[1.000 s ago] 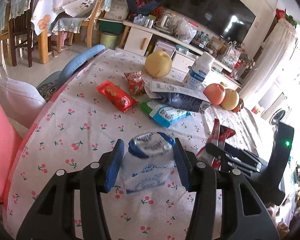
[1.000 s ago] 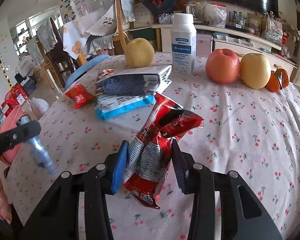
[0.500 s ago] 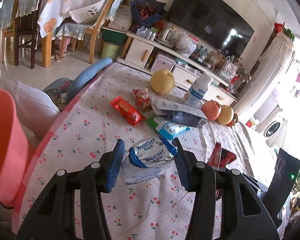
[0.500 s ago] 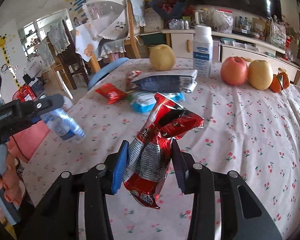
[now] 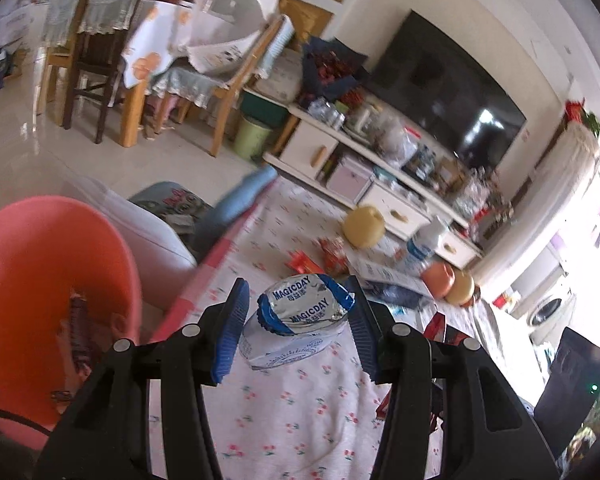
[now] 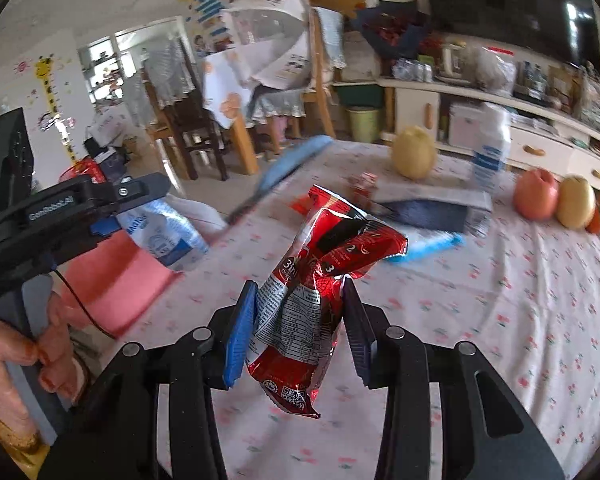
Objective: Collect trash
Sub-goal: 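Carry both items over the pink bucket and open both tools to drop them, then move both tools back over the remaining trash on the table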
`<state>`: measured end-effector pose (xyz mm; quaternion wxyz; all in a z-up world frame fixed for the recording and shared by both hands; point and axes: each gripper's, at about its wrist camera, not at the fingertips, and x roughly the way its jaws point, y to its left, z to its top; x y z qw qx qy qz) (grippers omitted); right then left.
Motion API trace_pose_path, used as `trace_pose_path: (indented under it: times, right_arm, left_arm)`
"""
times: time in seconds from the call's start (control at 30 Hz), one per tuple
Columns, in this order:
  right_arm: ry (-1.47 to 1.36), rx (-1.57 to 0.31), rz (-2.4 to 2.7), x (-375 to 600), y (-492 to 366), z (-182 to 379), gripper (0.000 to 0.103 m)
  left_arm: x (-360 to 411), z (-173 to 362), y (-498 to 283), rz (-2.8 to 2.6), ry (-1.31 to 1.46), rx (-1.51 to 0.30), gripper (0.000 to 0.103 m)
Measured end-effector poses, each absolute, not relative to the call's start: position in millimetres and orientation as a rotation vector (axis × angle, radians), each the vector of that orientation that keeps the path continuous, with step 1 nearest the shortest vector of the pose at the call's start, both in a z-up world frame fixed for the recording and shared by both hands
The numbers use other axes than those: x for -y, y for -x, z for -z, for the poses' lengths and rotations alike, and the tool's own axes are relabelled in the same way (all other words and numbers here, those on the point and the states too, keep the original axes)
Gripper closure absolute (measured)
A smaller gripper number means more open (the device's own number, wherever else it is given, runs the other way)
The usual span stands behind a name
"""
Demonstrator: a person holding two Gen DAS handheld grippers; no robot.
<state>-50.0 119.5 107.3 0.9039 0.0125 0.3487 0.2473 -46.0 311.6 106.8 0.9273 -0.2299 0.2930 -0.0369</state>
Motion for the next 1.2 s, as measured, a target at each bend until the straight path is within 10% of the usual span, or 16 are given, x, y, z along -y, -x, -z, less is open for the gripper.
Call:
trace_pose_path:
  times: [0.83,0.97,1.2]
  right_arm:
    - [0.084,-0.741,-0.867,-343,51,-116,0.056]
    - [0.032,-0.749,-0.838,-341,48,-110,0.014]
    - [0.034,-0.673,-0.716,-303,50,-113,0.009]
  left_arm:
    - [-481,-97,90,-0.282,0.734,-0.495,0.044]
    - [-488,-94,92,-0.362,0.745,-0.49,0.015]
    - [-481,-97,90,-0.382,0.696,-0.458,0.008]
